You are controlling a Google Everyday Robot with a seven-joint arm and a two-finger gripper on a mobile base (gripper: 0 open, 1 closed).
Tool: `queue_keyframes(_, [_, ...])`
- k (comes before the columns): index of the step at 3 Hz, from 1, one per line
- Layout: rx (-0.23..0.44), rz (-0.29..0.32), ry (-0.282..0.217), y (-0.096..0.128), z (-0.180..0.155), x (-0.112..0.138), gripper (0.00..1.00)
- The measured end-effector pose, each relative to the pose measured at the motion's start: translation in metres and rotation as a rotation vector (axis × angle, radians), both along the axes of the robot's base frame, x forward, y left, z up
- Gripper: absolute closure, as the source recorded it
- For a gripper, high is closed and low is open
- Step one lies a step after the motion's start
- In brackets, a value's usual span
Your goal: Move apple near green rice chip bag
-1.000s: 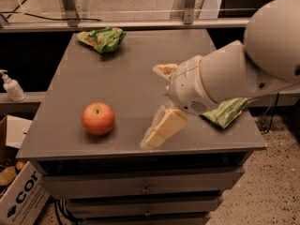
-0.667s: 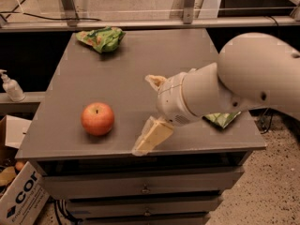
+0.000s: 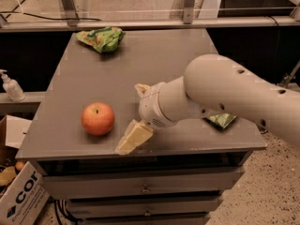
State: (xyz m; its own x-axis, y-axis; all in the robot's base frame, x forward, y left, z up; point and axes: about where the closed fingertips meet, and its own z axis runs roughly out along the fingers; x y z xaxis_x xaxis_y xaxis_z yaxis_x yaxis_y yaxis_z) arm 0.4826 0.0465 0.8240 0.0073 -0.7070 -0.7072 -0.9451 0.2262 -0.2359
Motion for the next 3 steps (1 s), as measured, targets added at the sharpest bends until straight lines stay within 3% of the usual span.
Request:
queue_keyframes(1, [0.049,-0.030,0.068,0.013,-0.006,0.006,0.00])
queue_keyframes(3, [0.204,-0.020,0.161,0.042,0.004,0.004,0.00])
